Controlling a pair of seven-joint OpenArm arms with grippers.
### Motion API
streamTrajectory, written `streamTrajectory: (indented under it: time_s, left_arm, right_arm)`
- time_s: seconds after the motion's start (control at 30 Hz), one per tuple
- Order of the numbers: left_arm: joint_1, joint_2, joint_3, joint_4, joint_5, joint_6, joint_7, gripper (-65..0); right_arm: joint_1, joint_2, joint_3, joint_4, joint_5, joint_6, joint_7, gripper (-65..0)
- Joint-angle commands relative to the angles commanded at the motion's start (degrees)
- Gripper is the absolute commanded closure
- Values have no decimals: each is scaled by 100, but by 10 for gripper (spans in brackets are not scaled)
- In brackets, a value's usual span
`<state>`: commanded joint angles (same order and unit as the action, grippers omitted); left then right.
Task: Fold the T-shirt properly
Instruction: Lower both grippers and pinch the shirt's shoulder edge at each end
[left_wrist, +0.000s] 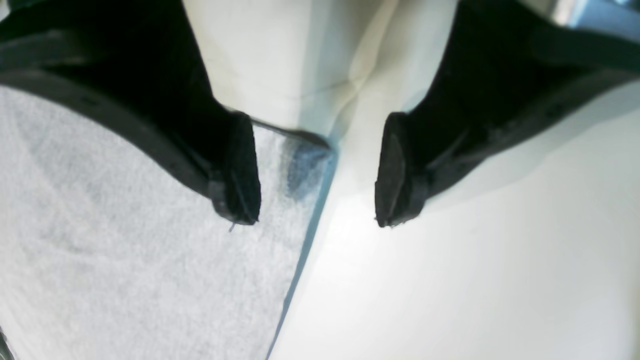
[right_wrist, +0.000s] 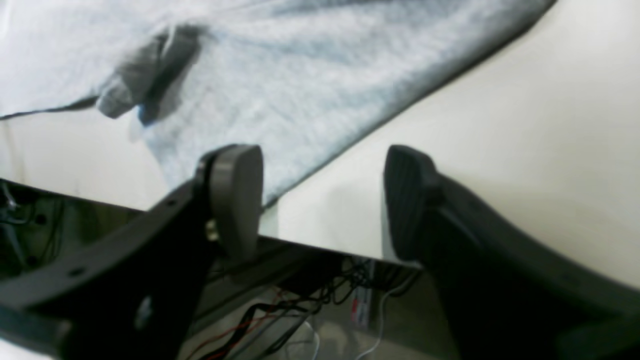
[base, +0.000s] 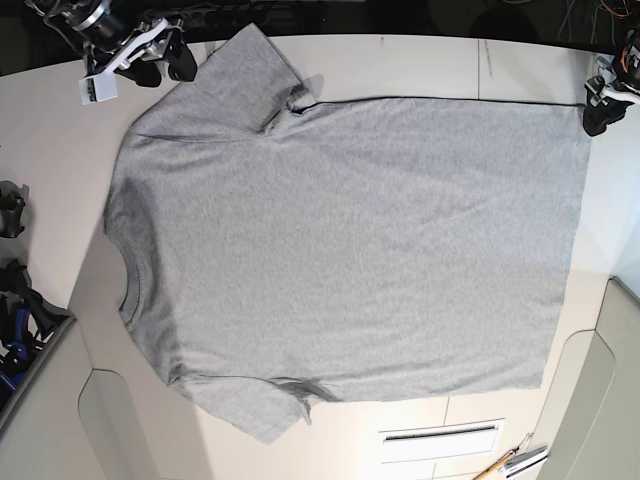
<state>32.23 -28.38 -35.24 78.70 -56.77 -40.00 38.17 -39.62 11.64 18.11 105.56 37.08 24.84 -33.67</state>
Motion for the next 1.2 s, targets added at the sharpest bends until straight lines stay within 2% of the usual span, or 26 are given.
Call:
streamTrajectory:
  time_s: [0.23, 0.47, 0.67, 0.77, 0.9, 1.13, 1.2]
  left_arm:
    - [0, -2, 0, 0, 2, 0, 2, -408]
    - [0, 0, 0, 0, -20, 0, 26, -408]
    - [2, 68, 11, 4, -98, 0, 173, -408]
    - [2, 92, 11, 4, -387, 0, 546, -408]
    - [9, 92, 11, 4, -474, 0, 695, -408]
    - [13, 92, 269, 4, -514, 0, 682, -408]
    - [13, 92, 321, 4, -516, 0, 542, -407]
  right_arm:
    - [254, -44, -457, -428, 0, 0, 13, -378]
    - [295, -295, -846, -444, -11, 2, 22, -378]
    - [308, -343, -848, -444, -37, 0, 46, -377]
    - [308, -343, -848, -444, -116, 2, 46, -377]
    - [308, -343, -848, -444, -111, 0, 63, -377]
    - [308, -343, -848, -444, -109, 2, 66, -377]
    - [308, -343, -848, -444, -109, 2, 63, -377]
